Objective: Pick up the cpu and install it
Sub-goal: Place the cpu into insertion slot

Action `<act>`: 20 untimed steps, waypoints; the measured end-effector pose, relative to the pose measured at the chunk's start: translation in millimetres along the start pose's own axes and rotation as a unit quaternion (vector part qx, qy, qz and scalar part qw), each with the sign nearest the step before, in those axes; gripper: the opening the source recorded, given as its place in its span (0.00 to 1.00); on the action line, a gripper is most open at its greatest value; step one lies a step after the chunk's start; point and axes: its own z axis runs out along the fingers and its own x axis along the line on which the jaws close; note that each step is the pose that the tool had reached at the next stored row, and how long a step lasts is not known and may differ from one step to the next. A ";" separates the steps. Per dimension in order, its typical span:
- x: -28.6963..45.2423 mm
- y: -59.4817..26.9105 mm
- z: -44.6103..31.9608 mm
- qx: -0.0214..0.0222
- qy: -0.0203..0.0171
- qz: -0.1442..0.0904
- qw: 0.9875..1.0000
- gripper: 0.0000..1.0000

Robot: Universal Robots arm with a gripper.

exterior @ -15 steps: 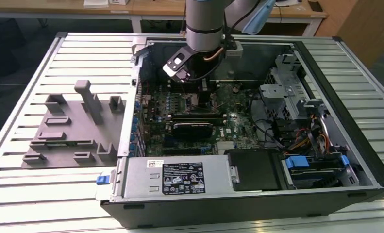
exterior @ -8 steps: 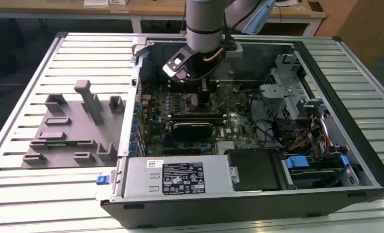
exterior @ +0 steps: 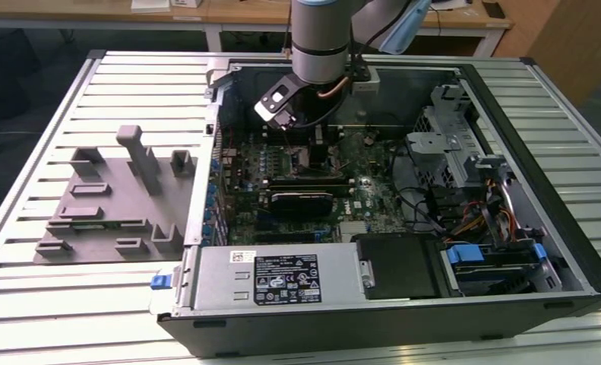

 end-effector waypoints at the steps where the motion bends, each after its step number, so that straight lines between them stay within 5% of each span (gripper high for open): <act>1: 0.0 0.0 0.1 0.000 0.000 0.000 1.000 0.56; 20: 0.4 0.3 6.3 0.000 0.000 -0.005 1.000 0.56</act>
